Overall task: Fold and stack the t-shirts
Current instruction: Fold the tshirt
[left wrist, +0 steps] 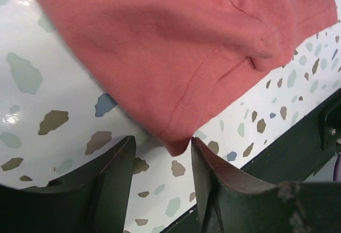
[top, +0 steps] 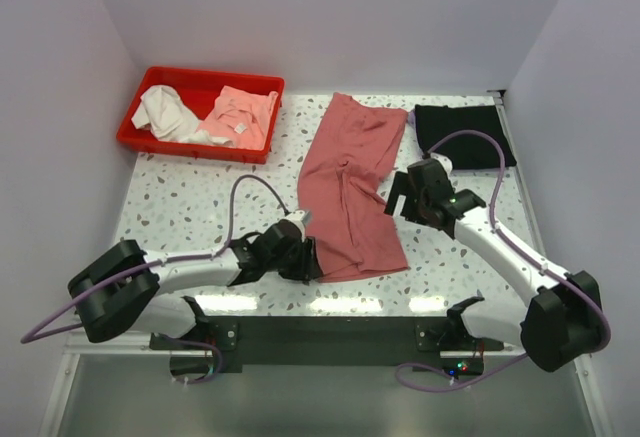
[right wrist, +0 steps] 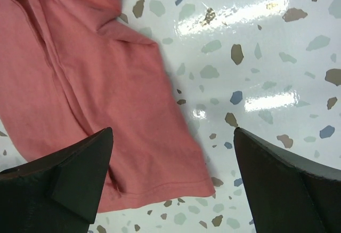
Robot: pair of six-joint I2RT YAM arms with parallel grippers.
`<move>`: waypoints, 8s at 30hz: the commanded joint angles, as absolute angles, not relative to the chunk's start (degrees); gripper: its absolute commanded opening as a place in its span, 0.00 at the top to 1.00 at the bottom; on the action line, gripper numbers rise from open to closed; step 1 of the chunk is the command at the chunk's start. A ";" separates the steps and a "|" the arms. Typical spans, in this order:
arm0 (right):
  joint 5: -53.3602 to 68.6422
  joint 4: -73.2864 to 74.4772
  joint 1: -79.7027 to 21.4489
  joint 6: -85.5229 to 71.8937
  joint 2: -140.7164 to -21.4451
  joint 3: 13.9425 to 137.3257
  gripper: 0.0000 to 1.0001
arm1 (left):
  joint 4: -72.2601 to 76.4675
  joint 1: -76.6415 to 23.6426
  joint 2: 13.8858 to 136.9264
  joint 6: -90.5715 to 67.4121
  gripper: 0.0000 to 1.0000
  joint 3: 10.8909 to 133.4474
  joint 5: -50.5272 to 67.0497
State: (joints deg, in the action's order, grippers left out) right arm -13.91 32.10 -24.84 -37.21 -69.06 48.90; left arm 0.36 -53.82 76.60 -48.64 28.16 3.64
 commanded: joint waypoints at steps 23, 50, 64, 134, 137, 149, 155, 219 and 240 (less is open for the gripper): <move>11.21 41.57 -24.70 -31.99 -61.35 34.99 0.01 | -9.48 -57.04 72.87 -51.68 1.00 27.60 -2.55; 19.24 30.15 -24.79 -43.14 -59.07 21.89 0.84 | -7.39 -56.95 70.66 -53.17 1.00 25.31 -0.27; 24.52 39.10 -28.12 -49.83 -45.72 13.89 0.96 | -10.63 -57.39 60.31 -56.34 1.00 19.25 4.30; -2.73 29.79 -19.51 -29.44 -85.86 67.94 0.97 | -7.56 -33.75 94.39 -33.49 1.00 66.53 -2.20; -1.24 28.83 -18.02 -29.09 -87.62 68.38 0.96 | -7.82 -32.87 97.02 -32.87 1.00 67.84 -1.76; 1.84 26.46 -15.21 -28.21 -94.04 69.96 0.95 | -7.91 -30.15 105.02 -31.03 1.00 73.56 1.49; 2.55 26.02 -14.24 -28.56 -97.47 71.10 0.92 | -8.70 -29.18 108.37 -30.23 0.99 75.50 2.55; 11.52 18.37 -13.80 -32.61 -76.73 37.35 0.01 | 2.02 -31.99 93.08 -35.86 0.62 41.13 10.46; 13.09 17.58 -13.80 -31.73 -77.08 36.30 0.09 | -1.06 -33.84 92.46 -37.00 1.00 38.94 7.12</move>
State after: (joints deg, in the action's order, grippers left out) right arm 11.79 19.31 -13.82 -32.03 -77.54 37.21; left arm 2.48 -33.52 92.31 -37.04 40.53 8.75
